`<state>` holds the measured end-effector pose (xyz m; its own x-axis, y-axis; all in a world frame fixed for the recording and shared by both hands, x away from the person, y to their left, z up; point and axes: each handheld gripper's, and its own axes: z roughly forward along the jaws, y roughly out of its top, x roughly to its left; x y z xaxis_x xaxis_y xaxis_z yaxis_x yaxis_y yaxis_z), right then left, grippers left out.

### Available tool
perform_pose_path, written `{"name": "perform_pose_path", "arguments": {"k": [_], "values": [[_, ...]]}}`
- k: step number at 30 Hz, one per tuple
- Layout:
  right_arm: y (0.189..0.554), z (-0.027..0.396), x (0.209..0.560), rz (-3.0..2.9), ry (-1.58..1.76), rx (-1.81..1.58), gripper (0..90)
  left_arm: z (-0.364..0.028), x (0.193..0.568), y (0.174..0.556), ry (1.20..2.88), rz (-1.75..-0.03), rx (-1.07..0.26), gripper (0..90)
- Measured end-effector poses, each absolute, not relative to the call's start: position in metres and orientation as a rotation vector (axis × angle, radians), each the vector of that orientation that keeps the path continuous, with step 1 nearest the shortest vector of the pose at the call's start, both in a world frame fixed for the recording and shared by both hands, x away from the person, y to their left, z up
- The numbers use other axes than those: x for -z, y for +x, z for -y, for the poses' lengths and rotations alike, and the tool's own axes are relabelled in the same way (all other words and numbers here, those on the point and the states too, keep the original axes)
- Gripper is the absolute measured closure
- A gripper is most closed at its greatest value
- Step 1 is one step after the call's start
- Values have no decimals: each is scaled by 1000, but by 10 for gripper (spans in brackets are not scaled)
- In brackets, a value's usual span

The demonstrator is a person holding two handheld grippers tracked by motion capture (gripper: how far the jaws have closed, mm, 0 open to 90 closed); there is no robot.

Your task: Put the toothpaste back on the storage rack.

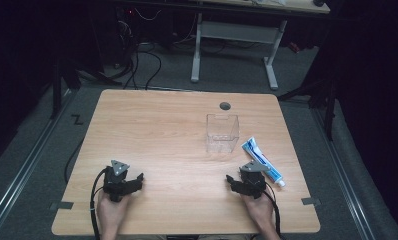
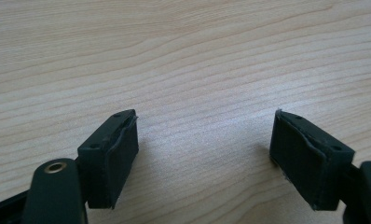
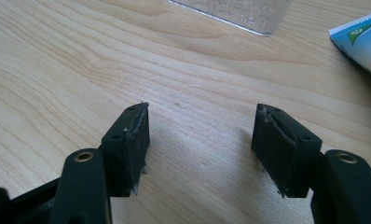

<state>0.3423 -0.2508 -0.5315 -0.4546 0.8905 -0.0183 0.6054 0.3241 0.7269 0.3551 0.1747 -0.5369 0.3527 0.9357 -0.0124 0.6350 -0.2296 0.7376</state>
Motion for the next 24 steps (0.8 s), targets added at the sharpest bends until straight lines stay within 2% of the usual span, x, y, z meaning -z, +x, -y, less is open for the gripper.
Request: {"name": "perform_pose_path", "arguments": {"k": [24], "values": [[340, 249, 532, -2181, 1322, -925, 362, -175, 537, 355, 1962, -1362, -586, 233]]}}
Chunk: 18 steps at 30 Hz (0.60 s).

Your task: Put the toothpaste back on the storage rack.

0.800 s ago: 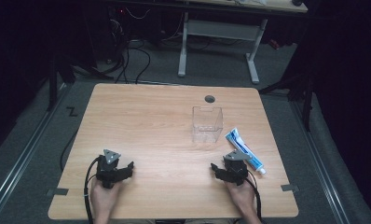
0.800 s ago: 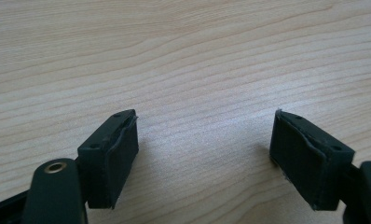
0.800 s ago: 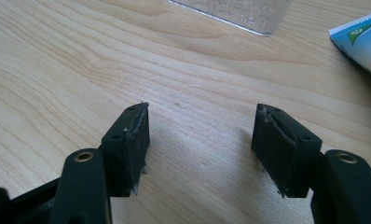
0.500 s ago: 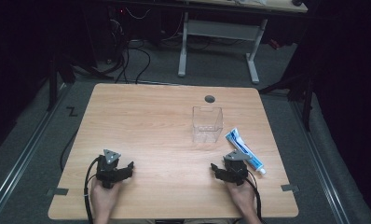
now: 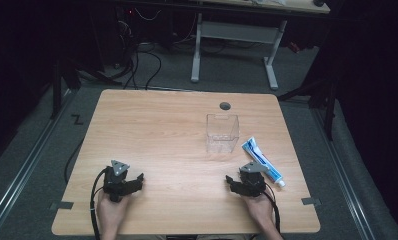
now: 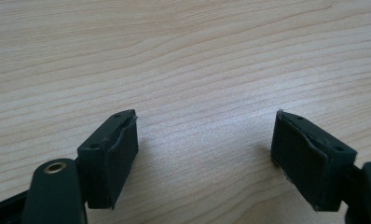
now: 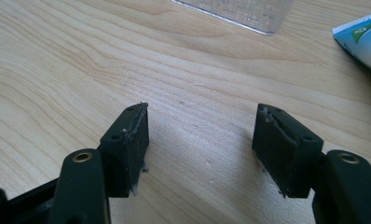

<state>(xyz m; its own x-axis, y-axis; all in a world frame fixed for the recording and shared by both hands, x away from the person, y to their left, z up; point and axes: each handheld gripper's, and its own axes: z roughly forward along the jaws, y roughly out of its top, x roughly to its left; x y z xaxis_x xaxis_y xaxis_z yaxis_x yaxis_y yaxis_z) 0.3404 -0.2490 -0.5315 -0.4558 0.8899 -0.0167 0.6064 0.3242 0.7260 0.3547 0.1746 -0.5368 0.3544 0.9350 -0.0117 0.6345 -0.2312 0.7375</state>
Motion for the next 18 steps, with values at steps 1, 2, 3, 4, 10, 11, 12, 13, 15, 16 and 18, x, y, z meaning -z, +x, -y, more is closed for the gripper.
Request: {"name": "perform_pose_path", "arguments": {"k": [1, 2, 3, 4, 10, 11, 12, 13, 15, 16, 18], "values": [[341, 249, 531, -2183, 1320, -925, 362, -175, 537, 355, 1962, -1362, -585, 233], [341, 249, 531, -2183, 1319, -925, 362, -175, 537, 355, 1961, -1362, -586, 233], [341, 249, 531, -2183, 1319, -925, 362, -175, 537, 355, 1962, -1362, -586, 233], [341, 249, 531, -2184, 1320, -925, 362, -175, 537, 355, 1962, -1362, -586, 233], [341, 249, 530, -2173, 1358, -909, 379, -175, 537, 355, 1964, -1360, -585, 231], [341, 249, 529, -2173, 1364, -912, 380, -175, 537, 355, 1964, -1360, -585, 231], [341, 250, 529, -2174, 1374, -915, 381, -175, 537, 355, 1964, -1360, -585, 231], [340, 250, 529, -2174, 1379, -915, 383, -175, 537, 355, 1963, -1360, -585, 231], [339, 252, 528, -2174, 1384, -914, 388, -175, 537, 355, 1963, -1360, -585, 231], [339, 253, 527, -2171, 1377, -920, 386, -175, 537, 355, 1964, -1360, -585, 231], [336, 254, 525, -2171, 1375, -934, 376, -175, 537, 355, 1963, -1360, -585, 231]]}}
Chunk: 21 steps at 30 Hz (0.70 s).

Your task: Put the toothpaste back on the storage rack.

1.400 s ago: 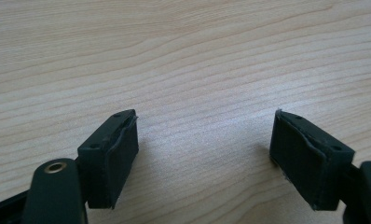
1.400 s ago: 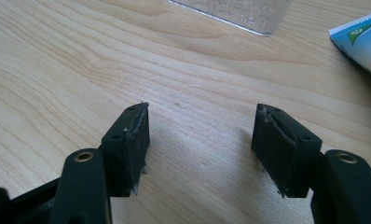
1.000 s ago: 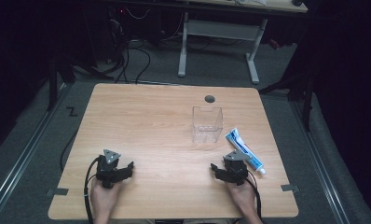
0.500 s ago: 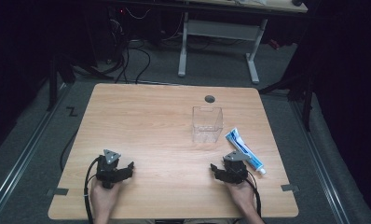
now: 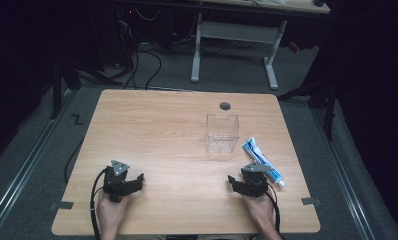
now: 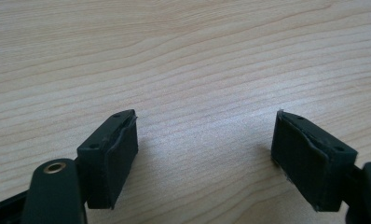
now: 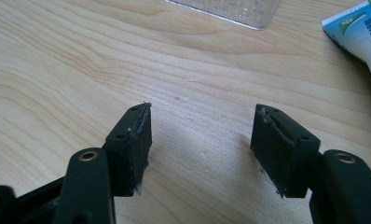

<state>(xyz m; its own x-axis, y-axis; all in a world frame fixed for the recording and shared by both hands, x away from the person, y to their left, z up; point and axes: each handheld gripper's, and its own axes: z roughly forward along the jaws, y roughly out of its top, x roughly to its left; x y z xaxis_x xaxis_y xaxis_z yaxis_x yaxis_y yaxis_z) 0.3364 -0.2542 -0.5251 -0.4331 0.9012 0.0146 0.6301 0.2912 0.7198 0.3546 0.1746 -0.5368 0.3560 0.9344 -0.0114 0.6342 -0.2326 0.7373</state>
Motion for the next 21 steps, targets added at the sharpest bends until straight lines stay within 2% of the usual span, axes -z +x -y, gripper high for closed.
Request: {"name": "perform_pose_path", "arguments": {"k": [9, 14, 21], "values": [[327, 261, 518, -2155, 1381, -994, 358, -175, 537, 355, 1963, -1360, -585, 231], [321, 266, 516, -2161, 1381, -1003, 376, -175, 537, 355, 1964, -1360, -586, 231], [302, 278, 511, -2076, 1401, -1057, 451, -174, 537, 355, 1964, -1360, -587, 230]]}}
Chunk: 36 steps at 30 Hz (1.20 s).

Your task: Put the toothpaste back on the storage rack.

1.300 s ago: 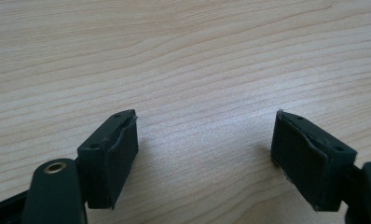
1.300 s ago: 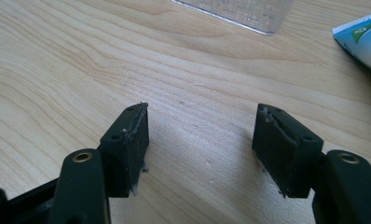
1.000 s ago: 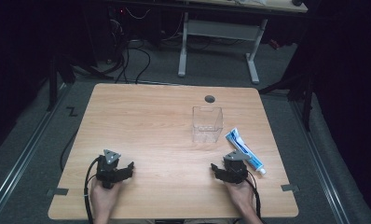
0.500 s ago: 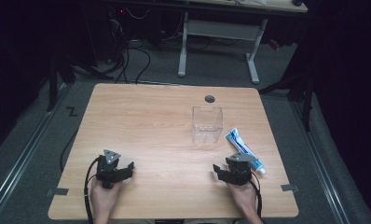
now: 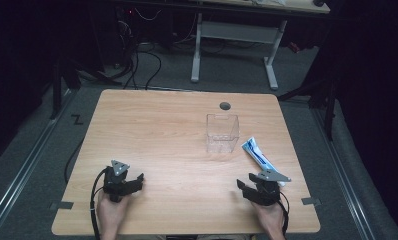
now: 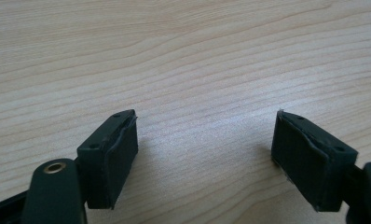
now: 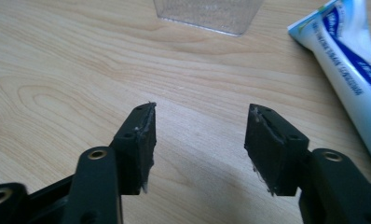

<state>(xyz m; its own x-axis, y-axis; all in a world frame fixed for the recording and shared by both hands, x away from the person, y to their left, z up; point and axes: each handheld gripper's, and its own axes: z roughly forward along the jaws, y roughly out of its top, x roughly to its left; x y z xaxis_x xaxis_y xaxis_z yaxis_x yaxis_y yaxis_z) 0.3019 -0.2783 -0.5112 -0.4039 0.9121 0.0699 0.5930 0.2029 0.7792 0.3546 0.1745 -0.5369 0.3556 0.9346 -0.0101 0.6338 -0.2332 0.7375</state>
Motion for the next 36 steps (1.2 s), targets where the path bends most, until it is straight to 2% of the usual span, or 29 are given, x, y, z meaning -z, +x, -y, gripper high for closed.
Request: {"name": "perform_pose_path", "arguments": {"k": [6, 15, 26, 36], "values": [[297, 287, 510, -2059, 1420, -1074, 459, -174, 537, 355, 1964, -1360, -587, 230], [289, 304, 504, -1927, 1456, -1134, 402, -175, 537, 355, 1964, -1360, -586, 230], [284, 326, 500, -1869, 1456, -1190, 405, -175, 537, 355, 1962, -1360, -585, 236], [295, 346, 494, -1876, 1496, -1188, 309, -175, 537, 355, 1963, -1360, -584, 236]]}}
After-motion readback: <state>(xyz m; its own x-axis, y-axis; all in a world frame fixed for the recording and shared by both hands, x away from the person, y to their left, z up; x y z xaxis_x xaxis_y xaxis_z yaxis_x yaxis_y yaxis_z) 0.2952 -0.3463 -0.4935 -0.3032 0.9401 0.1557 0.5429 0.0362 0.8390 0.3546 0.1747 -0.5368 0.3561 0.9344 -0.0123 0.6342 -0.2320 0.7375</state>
